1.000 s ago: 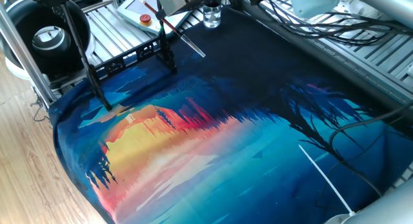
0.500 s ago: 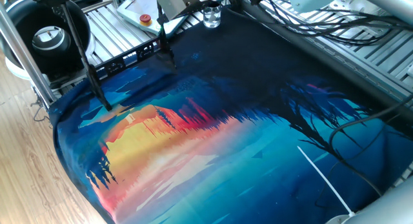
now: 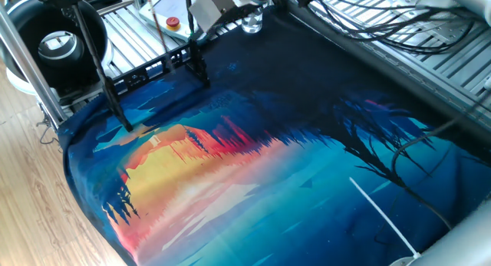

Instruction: Place the brush on the pen rack

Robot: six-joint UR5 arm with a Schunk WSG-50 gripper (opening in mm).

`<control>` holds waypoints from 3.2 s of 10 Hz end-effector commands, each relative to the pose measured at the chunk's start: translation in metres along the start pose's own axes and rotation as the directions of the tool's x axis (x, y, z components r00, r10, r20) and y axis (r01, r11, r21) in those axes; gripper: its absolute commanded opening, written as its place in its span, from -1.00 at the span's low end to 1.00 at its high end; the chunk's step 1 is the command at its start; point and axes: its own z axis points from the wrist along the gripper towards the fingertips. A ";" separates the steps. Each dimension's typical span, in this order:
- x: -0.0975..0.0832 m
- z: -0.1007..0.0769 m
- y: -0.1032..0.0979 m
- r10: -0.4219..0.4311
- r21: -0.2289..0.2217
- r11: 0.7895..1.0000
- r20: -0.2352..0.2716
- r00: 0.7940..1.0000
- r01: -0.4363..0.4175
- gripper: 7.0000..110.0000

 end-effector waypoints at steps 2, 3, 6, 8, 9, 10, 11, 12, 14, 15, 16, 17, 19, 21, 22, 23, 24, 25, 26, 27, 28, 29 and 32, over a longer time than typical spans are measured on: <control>0.078 0.035 -0.051 0.300 0.227 0.947 -0.365 0.881 -0.228 -0.71; 0.098 0.044 -0.030 0.377 0.227 0.925 -0.431 0.820 -0.305 -0.71; 0.129 0.051 -0.074 0.350 0.340 0.919 -0.463 0.815 -0.201 -0.71; 0.154 0.039 -0.109 0.341 0.368 0.916 -0.515 0.786 -0.156 -1.00; 0.146 0.050 -0.125 0.325 0.368 0.917 -0.465 0.824 -0.154 -1.00; 0.152 0.045 -0.131 0.308 0.363 0.921 -0.464 0.831 -0.139 -1.00; 0.148 0.046 -0.147 0.262 0.343 0.933 -0.428 0.865 -0.112 -1.00; 0.149 0.044 -0.157 0.231 0.323 0.942 -0.423 0.876 -0.092 -1.00; 0.135 0.050 -0.176 0.200 0.332 0.939 -0.319 0.926 -0.088 -1.00; 0.143 0.051 -0.181 0.187 0.332 0.940 -0.328 0.926 -0.072 -1.00; 0.149 0.057 -0.181 0.171 0.315 0.947 -0.328 0.929 -0.063 -1.00; 0.151 0.062 -0.187 0.167 0.326 0.944 -0.318 0.933 -0.058 -1.00; 0.149 0.066 -0.191 0.155 0.329 0.943 -0.308 0.939 -0.048 -1.00; 0.145 0.072 -0.177 0.155 0.285 0.957 -0.319 0.935 -0.061 -1.00; 0.145 0.075 -0.174 0.157 0.282 0.957 -0.321 0.934 -0.064 -1.00; 0.146 0.077 -0.175 0.175 0.301 0.950 -0.316 0.932 -0.077 -1.00; 0.148 0.078 -0.174 0.198 0.303 0.948 -0.309 0.930 -0.101 -1.00; 0.148 0.078 -0.175 0.207 0.309 0.945 -0.302 0.930 -0.109 -1.00; 0.149 0.078 -0.177 0.214 0.316 0.942 -0.297 0.931 -0.116 -1.00; 0.148 0.080 -0.174 0.219 0.307 0.943 -0.293 0.931 -0.125 -1.00; 0.147 0.081 -0.172 0.222 0.303 0.944 -0.287 0.932 -0.132 -1.00; 0.148 0.082 -0.174 0.231 0.318 0.938 -0.282 0.931 -0.136 -1.00; 0.150 0.084 -0.173 0.229 0.314 0.940 -0.280 0.932 -0.136 -1.00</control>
